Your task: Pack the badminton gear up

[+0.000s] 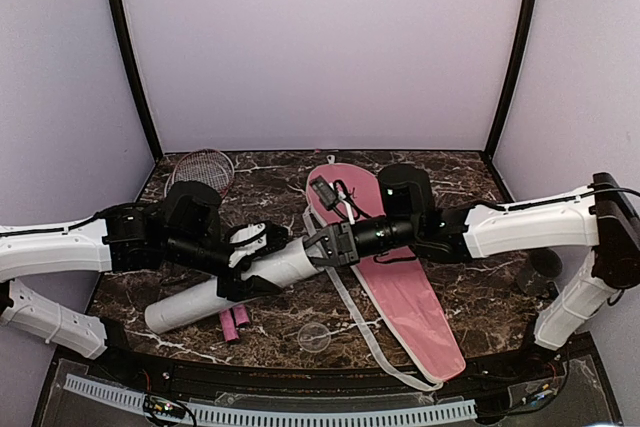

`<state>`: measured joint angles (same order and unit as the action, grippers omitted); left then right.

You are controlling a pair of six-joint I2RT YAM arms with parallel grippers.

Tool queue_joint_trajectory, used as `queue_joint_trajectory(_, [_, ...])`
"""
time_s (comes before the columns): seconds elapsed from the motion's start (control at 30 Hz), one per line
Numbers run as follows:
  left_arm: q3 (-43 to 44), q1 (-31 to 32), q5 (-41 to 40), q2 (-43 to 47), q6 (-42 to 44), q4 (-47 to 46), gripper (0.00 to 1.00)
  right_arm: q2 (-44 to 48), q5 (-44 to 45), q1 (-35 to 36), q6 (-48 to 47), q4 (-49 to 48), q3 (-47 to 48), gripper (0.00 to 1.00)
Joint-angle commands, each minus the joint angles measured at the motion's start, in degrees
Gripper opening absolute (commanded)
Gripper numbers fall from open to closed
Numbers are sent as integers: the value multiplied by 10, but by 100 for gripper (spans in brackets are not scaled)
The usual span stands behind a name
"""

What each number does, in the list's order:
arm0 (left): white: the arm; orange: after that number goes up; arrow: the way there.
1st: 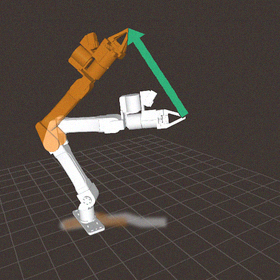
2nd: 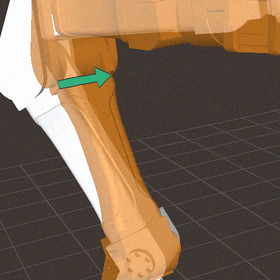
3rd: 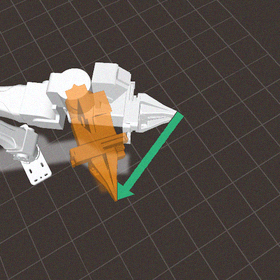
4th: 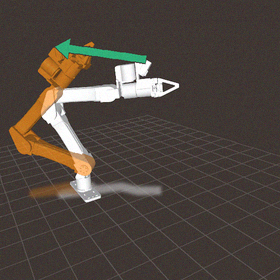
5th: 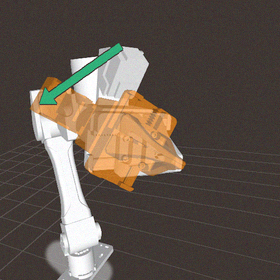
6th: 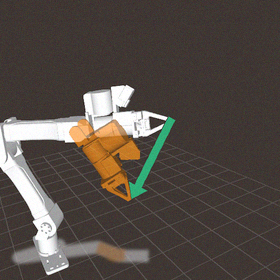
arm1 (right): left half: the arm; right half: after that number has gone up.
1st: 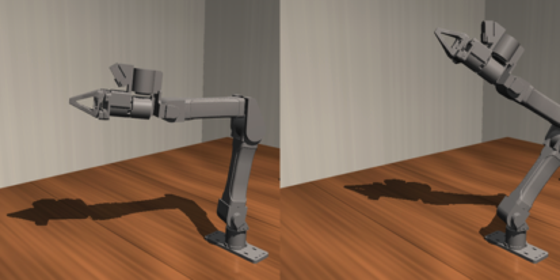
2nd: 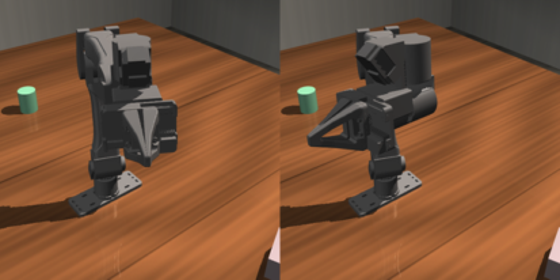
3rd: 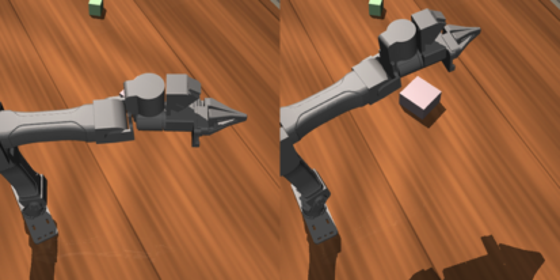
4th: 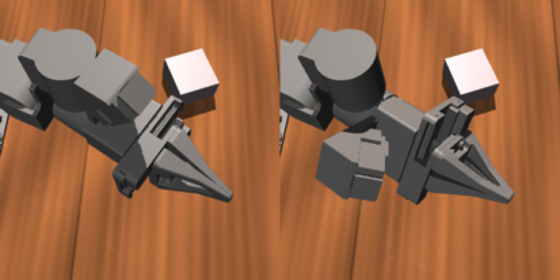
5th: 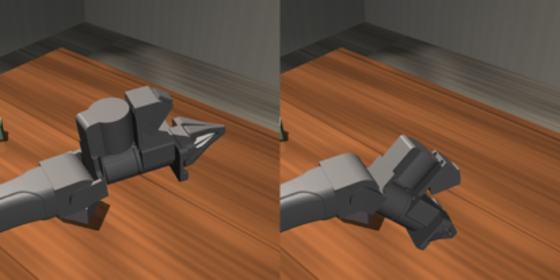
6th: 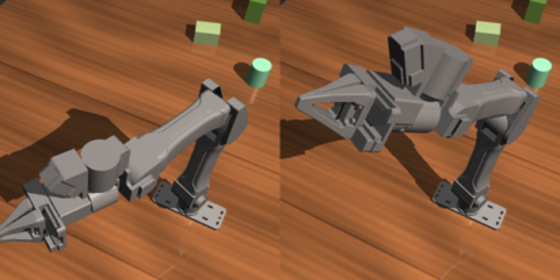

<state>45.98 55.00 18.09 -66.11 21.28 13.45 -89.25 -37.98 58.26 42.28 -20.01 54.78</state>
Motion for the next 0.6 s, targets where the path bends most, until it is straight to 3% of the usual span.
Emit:
queue_joint_trajectory(0.0, [3,5,22,4,2,-16,60,-16,-2,7,-8,-31,24,0])
queue_joint_trajectory(0.17, [3,5,19,5,1,-15,60,-16,9,8,-10,-34,27,1])
queue_joint_trajectory(0.4, [8,5,-65,7,-10,-18,59,20,57,7,-37,19,23,31])
queue_joint_trajectory(0.57, [11,5,-101,4,-16,-16,59,83,110,-1,-59,77,1,46])
